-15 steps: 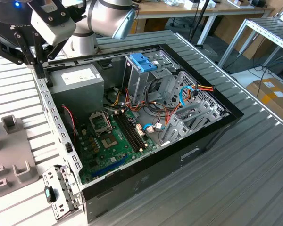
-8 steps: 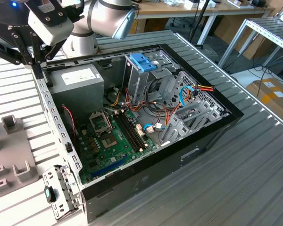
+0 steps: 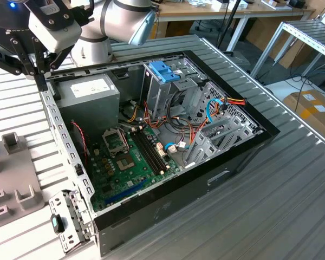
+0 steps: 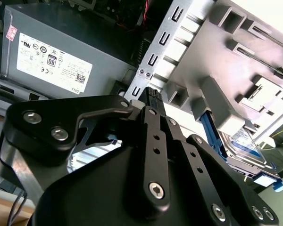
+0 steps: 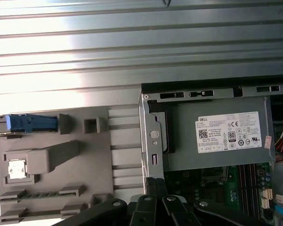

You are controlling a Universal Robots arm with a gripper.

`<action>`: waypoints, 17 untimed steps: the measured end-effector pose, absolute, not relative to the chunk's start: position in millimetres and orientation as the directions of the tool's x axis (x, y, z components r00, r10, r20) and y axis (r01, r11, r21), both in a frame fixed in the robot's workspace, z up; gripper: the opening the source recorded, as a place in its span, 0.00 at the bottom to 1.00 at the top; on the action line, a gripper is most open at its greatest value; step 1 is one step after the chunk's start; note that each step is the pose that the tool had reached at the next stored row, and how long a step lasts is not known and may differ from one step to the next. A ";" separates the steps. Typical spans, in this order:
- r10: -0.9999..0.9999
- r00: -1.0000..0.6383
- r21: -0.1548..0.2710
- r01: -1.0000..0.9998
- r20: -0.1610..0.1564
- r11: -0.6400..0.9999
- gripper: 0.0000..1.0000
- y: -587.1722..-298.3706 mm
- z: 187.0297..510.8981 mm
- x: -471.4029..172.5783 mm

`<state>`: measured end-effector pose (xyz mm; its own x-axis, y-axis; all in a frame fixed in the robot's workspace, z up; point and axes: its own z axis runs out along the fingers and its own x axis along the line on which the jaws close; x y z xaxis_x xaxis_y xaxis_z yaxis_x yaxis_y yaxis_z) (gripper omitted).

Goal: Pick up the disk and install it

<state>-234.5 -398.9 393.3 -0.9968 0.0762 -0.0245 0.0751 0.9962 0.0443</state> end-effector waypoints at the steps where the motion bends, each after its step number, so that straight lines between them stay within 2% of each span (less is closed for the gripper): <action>1: 0.076 -0.997 0.044 0.075 -0.024 0.996 0.11 -398.9 393.3 -235.0; 17: 0.076 -0.997 0.044 0.075 -0.024 0.996 0.11 -398.9 393.3 -240.9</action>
